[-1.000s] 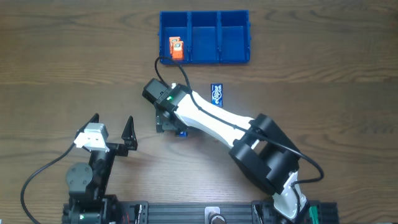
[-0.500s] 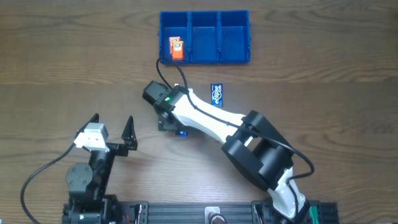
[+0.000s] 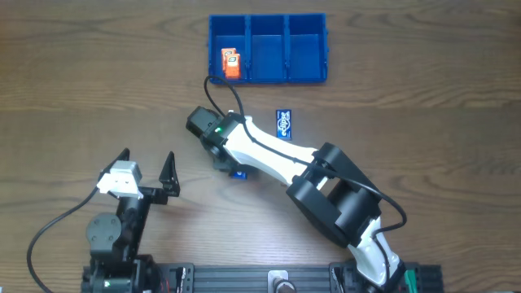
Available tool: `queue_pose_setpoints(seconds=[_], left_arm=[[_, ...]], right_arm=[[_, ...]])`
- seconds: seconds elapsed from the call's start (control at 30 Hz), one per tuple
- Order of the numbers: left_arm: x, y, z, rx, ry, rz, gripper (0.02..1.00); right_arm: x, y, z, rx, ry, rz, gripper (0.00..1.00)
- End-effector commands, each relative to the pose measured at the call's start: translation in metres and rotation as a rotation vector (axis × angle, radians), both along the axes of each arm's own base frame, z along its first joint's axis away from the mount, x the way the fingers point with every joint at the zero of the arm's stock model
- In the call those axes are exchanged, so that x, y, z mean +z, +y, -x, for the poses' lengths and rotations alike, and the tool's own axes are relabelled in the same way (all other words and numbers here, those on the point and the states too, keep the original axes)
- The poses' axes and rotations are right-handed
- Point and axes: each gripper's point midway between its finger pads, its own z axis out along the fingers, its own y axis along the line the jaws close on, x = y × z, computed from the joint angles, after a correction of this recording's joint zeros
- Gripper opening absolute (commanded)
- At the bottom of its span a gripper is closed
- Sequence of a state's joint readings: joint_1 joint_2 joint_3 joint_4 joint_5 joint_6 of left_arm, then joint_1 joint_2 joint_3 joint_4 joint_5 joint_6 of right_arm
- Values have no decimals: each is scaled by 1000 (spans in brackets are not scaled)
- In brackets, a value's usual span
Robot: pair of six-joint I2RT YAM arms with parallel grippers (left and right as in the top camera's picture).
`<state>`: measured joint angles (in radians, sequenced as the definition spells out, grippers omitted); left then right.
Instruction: Sort Candies Into Trays
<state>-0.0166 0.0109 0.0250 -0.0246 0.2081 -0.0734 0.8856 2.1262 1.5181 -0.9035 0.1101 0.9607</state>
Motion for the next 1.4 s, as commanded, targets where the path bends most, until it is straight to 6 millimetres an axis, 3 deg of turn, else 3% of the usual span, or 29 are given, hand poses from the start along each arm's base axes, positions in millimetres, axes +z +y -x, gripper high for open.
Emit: queue_pose_setpoints(seconds=[0.03,0.13,0.23,0.33,0.47,0.7,0.8,0.93,1.1,1.4], left_arm=[[-16,-2,1,-14,44,-5,998],[-16,-2,1,-14,44,-5,998],[-16,-2,1,-14,44,-5,998],[-16,-2,1,-14,44,-5,998],[-16,-2,1,-14,44,-5,998],[-16,-2,1,-14,44,-5,998],[-16,-2,1,-14,44,-5,998],[-16,-2,1,-14,44,-5,998],[-16,-2,1,-14,44,-5,998],[-16,-2,1,-14,44,-5,998]], right_arm=[[1,3,-3,1,-18,4,275],[15,3,-3,25,-30,-8,237],[42,-1,-7,48,-60,-22,235],[93,-16,-30,84,-134,-27,233],[146,-44,-80,122,-203,-30,233],[199,-77,-179,159,-399,57,231],[202,-80,-210,172,-453,77,229],[180,-79,-241,162,-475,62,231],[150,-76,-260,150,-449,-15,231],[127,-84,-270,128,-424,-10,253]])
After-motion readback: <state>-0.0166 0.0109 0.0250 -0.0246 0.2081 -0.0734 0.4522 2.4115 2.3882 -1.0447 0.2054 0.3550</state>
